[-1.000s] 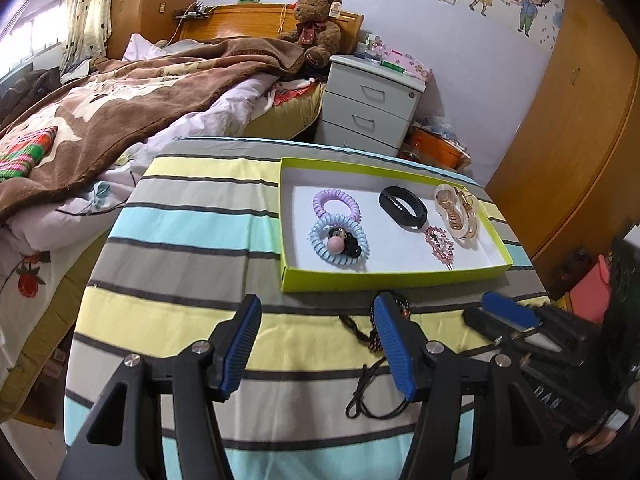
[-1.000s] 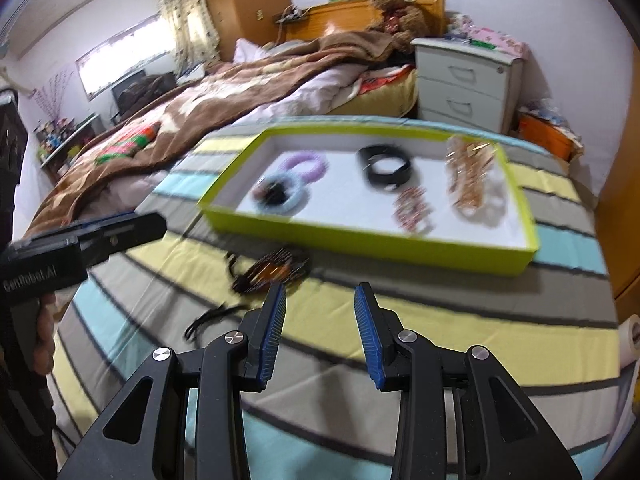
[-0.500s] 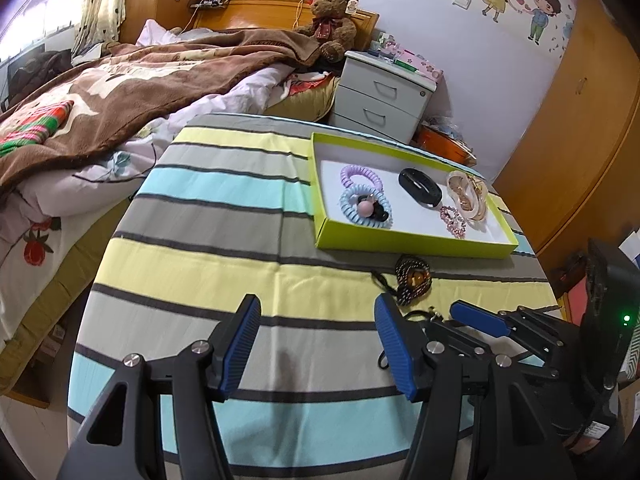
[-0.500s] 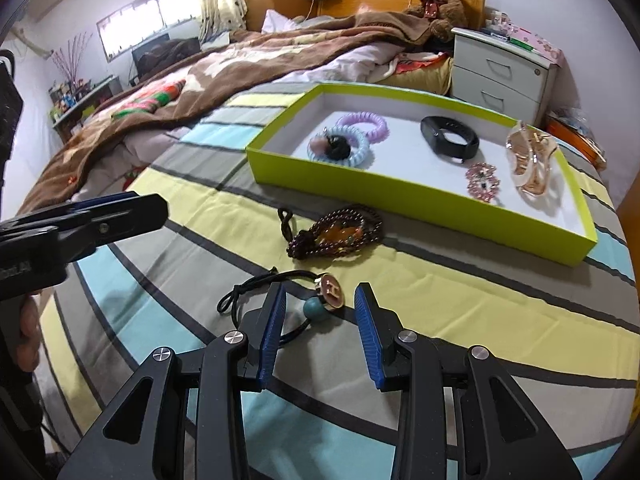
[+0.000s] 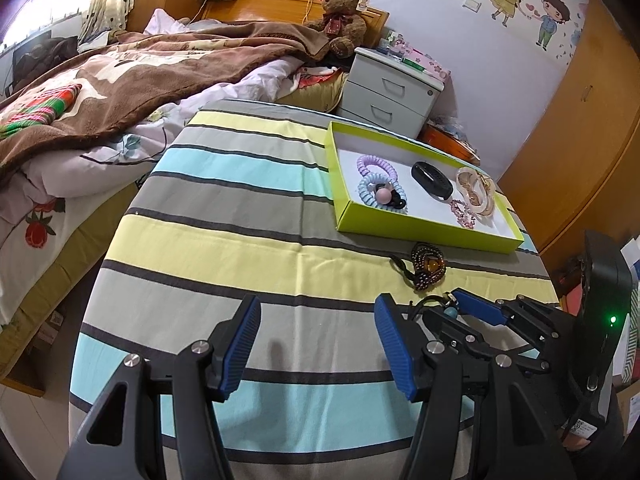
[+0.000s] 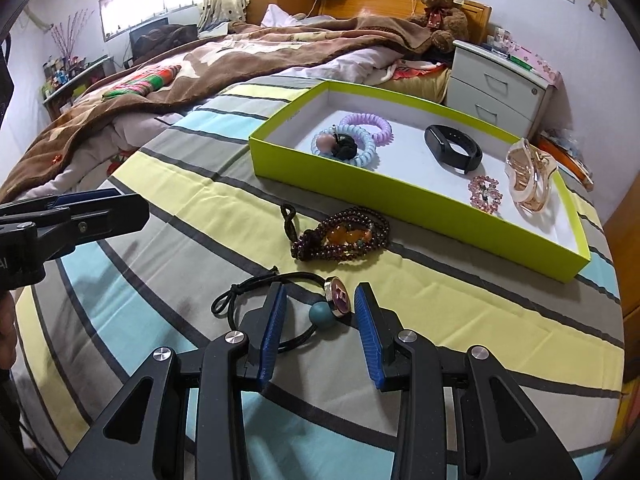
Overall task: Organize jewelry
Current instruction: 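Grasp the black hair tie with teal bead with the right tool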
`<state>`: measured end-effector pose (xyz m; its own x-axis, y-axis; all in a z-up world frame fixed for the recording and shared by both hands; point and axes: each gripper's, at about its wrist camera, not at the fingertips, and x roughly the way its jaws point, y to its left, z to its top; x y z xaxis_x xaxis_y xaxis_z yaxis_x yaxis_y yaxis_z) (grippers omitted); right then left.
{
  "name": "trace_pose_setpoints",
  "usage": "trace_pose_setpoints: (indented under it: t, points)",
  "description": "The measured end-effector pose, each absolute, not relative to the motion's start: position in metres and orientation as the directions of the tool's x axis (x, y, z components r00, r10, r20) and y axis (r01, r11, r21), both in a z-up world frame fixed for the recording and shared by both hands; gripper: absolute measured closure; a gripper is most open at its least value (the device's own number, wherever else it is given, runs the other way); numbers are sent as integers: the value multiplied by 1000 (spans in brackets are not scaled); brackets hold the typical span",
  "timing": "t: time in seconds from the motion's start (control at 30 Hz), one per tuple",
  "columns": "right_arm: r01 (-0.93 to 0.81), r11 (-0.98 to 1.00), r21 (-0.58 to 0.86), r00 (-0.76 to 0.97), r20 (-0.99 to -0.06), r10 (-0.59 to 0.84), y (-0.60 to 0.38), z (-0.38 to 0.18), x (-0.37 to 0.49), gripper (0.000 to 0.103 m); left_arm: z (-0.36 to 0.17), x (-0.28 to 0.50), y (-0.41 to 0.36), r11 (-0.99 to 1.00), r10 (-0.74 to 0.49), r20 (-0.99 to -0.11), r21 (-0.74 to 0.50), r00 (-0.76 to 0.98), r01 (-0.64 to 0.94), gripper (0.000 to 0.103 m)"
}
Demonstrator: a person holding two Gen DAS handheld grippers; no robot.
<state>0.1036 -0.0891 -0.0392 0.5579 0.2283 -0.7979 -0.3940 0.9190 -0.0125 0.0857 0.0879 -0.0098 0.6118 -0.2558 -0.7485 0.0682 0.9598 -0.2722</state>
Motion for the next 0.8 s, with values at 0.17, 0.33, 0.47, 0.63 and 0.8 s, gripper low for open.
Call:
trace_pose_setpoints:
  t: [0.17, 0.33, 0.47, 0.63, 0.8]
  points:
    - [-397, 918, -22, 562, -796, 224, -89, -38, 101, 84, -11, 86, 90, 959, -257, -749, -276, 610, 65, 42]
    - [-382, 924, -11, 569, -791, 226, -93, -37, 99, 86, -11, 85, 86, 960, -257, -753, -273, 606, 69, 42]
    - [-356, 934, 6, 579, -783, 226, -104, -34, 98, 86, -11, 86, 82, 961, -256, -755, -268, 603, 72, 42]
    - [-312, 949, 41, 591, -773, 228, -125, -29, 97, 86, -11, 91, 72, 957, -275, -754, -276, 597, 91, 42]
    - [-276, 959, 59, 611, -760, 222, -144, -23, 94, 86, -11, 97, 57, 954, -291, -756, -271, 586, 124, 42]
